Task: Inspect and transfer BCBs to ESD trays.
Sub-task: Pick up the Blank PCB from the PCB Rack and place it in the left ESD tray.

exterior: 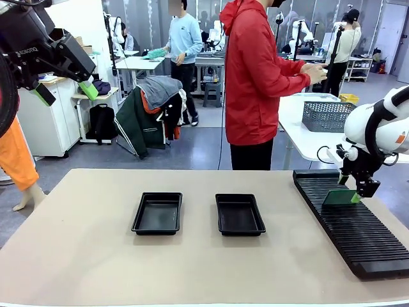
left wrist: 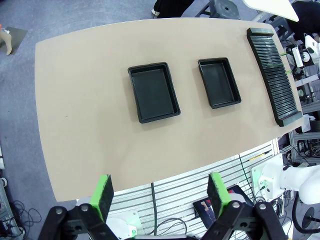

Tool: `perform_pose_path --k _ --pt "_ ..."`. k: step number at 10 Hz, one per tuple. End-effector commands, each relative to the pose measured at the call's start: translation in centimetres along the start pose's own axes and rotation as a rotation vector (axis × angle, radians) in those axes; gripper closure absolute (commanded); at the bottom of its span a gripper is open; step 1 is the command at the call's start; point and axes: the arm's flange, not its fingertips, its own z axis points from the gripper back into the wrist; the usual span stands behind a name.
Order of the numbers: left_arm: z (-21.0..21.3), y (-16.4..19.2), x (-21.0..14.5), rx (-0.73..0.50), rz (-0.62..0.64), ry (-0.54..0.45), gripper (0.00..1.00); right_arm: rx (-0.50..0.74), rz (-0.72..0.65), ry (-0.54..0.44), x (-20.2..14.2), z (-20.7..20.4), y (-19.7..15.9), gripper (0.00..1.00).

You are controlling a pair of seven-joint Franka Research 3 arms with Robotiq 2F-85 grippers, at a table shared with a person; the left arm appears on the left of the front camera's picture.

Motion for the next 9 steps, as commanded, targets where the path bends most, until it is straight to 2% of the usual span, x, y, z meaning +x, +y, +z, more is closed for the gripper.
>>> perform_pose_path --k 1,9 --pt "0.03 0.04 -0.01 0.006 0.002 0.002 0.0 -0.041 -0.002 0.012 0.22 -0.19 0.44 0.14" --pt "0.03 0.04 -0.01 0.006 0.002 0.002 0.0 -0.029 -0.024 0.023 0.53 -0.29 0.34 0.42"
